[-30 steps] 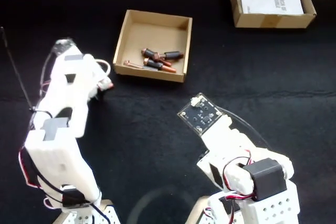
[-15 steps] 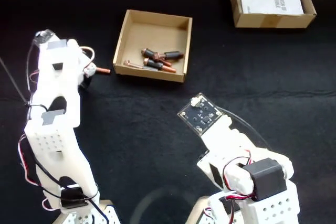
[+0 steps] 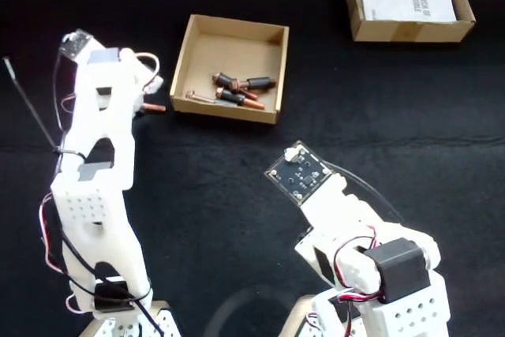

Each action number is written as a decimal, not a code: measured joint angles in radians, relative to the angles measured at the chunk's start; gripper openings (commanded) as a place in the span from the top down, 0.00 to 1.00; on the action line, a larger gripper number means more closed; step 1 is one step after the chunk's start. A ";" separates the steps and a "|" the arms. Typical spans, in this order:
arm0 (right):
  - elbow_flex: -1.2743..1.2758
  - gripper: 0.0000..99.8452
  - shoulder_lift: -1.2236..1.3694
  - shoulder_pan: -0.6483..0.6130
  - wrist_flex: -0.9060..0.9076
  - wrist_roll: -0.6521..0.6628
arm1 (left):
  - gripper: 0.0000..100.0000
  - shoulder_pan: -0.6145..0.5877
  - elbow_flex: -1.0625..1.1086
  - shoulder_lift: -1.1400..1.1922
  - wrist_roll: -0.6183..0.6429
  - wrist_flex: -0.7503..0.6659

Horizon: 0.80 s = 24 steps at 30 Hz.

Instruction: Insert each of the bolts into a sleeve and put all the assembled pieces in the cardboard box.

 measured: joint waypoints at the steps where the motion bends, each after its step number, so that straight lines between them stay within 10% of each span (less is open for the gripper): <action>1: 0.000 0.99 0.000 0.000 0.000 0.000 | 0.76 0.000 -0.002 0.012 0.000 -0.005; 18: 0.002 0.99 0.000 0.000 0.000 0.000 | 0.76 -0.068 -0.005 0.064 0.038 -0.044; 24: 0.002 0.99 0.000 0.000 0.000 0.000 | 0.97 -0.075 -0.103 0.158 0.038 -0.049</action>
